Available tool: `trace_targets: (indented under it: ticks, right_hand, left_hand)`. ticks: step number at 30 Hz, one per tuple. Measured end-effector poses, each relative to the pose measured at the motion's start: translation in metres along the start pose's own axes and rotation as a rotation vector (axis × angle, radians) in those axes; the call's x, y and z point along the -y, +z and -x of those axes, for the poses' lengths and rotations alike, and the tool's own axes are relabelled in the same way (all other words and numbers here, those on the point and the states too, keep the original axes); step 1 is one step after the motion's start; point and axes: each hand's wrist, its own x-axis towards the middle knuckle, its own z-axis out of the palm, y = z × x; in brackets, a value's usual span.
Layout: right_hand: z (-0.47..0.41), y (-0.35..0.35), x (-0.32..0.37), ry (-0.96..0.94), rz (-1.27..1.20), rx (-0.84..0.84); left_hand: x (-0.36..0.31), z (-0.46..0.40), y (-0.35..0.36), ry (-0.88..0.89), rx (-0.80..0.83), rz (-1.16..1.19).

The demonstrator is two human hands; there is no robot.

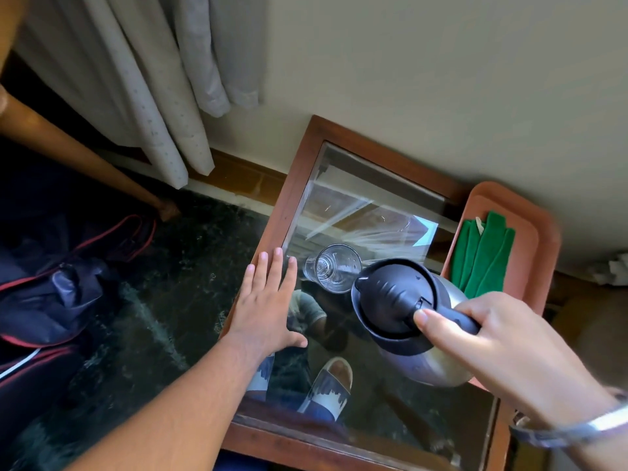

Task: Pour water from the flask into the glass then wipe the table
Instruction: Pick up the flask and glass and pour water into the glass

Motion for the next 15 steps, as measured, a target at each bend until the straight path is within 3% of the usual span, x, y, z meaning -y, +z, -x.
trace_targets:
  ticks: [15]
  right_hand:
    - [-0.017, 0.002, 0.031, 0.047, 0.218, -0.016]
  left_hand:
    - [0.024, 0.002, 0.026, 0.157, -0.1, -0.05]
